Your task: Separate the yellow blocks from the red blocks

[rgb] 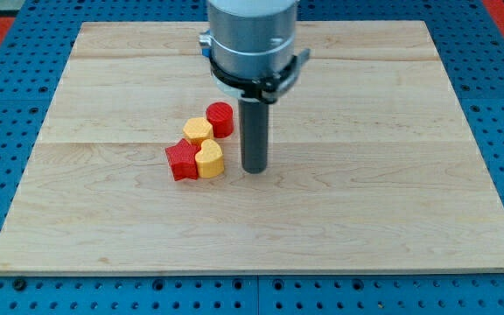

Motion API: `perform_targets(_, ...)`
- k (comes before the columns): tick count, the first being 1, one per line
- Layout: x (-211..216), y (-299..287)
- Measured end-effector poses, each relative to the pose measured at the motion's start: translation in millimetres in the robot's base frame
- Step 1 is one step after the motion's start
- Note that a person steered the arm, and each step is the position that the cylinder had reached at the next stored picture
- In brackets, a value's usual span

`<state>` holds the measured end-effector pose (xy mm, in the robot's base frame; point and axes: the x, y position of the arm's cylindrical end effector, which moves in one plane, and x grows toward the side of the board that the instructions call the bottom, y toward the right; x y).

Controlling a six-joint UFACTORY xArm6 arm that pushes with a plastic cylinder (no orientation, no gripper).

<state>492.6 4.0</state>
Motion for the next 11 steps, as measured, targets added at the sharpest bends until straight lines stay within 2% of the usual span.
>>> perform_targets(1,35.6,-16.3)
perform_targets(2,23.4,-57.3)
perform_targets(3,-1.4,-58.0)
perform_targets(4,-6.6,-41.4)
perform_targets(5,-19.5,-42.0)
perform_targets(6,-32.0,-74.6)
perform_targets(7,-30.9,-60.1)
perform_targets(8,-48.7,-67.3)
perform_targets(10,-124.5,-52.5)
perform_targets(11,-131.9,-117.8)
